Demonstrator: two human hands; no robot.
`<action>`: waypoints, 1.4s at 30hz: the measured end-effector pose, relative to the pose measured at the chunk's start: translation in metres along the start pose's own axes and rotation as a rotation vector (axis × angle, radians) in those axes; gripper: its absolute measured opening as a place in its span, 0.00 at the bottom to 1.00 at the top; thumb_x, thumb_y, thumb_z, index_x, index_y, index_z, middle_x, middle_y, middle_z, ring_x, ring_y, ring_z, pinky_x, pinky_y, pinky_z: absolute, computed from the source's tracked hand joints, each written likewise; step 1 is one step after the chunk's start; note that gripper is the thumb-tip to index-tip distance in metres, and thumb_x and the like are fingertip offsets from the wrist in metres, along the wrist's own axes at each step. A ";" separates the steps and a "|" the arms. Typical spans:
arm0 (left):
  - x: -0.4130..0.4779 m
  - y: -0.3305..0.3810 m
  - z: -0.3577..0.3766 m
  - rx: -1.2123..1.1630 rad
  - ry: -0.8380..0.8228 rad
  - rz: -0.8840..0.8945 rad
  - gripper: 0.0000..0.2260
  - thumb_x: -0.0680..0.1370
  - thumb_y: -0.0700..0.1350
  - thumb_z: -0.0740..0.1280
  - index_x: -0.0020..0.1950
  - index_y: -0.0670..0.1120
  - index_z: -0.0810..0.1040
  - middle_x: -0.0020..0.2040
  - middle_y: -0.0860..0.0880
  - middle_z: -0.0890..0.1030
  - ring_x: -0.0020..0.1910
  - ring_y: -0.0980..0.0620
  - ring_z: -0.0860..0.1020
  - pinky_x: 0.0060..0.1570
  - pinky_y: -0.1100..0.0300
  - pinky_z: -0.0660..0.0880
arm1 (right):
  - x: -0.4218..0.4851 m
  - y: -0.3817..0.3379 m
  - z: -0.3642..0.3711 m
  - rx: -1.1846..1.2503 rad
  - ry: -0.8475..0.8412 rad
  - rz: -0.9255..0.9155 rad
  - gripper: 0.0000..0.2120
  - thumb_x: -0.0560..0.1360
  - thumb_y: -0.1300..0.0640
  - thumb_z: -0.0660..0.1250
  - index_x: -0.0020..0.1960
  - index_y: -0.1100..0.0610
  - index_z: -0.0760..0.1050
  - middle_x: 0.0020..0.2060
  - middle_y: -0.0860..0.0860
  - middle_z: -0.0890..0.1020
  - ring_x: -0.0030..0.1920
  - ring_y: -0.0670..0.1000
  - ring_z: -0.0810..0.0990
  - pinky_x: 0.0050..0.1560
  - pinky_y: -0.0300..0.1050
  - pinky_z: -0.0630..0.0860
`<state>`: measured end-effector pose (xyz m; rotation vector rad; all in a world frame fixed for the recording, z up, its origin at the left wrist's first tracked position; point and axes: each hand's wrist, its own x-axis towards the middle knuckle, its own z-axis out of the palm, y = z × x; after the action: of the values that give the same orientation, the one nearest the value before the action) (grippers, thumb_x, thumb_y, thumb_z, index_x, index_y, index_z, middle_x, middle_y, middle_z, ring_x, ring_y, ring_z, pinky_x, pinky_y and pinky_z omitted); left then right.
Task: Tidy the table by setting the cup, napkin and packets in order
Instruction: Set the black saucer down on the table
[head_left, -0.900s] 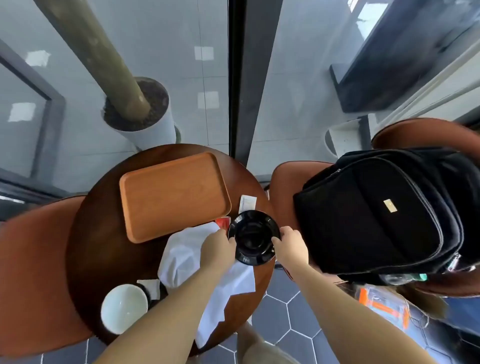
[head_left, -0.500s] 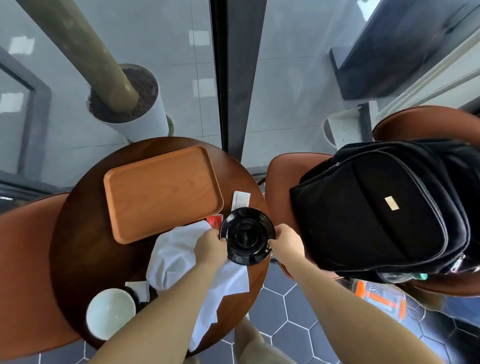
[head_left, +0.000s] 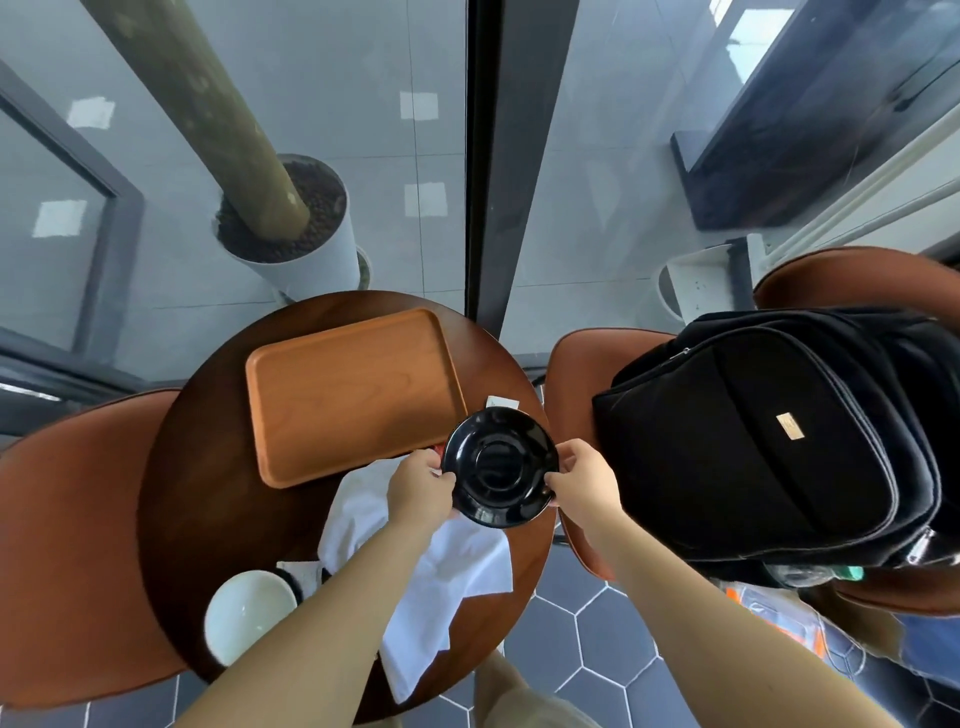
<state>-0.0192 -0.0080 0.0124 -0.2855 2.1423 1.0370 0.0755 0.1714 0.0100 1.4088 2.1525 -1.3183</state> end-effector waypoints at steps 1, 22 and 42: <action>-0.001 0.000 -0.007 -0.072 -0.012 -0.024 0.08 0.77 0.34 0.66 0.52 0.45 0.76 0.50 0.41 0.82 0.45 0.40 0.84 0.40 0.47 0.84 | -0.002 -0.006 0.001 0.010 -0.007 -0.013 0.15 0.74 0.67 0.70 0.52 0.49 0.75 0.44 0.48 0.81 0.42 0.51 0.84 0.43 0.50 0.85; -0.029 -0.093 -0.208 -0.501 0.232 -0.145 0.06 0.78 0.34 0.68 0.50 0.43 0.77 0.47 0.39 0.83 0.41 0.42 0.86 0.35 0.51 0.84 | -0.075 -0.142 0.152 -0.156 -0.287 -0.291 0.14 0.69 0.63 0.66 0.53 0.53 0.79 0.40 0.50 0.84 0.41 0.54 0.84 0.43 0.51 0.83; 0.037 -0.189 -0.288 -0.545 0.357 -0.309 0.07 0.77 0.35 0.71 0.47 0.45 0.76 0.50 0.41 0.81 0.44 0.41 0.84 0.39 0.49 0.84 | -0.086 -0.212 0.304 -0.727 -0.269 -0.633 0.08 0.72 0.65 0.65 0.49 0.58 0.79 0.45 0.56 0.84 0.48 0.60 0.81 0.42 0.44 0.70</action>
<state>-0.1037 -0.3428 -0.0063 -1.0947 1.9792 1.4464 -0.1330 -0.1463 0.0098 0.2696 2.5679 -0.6573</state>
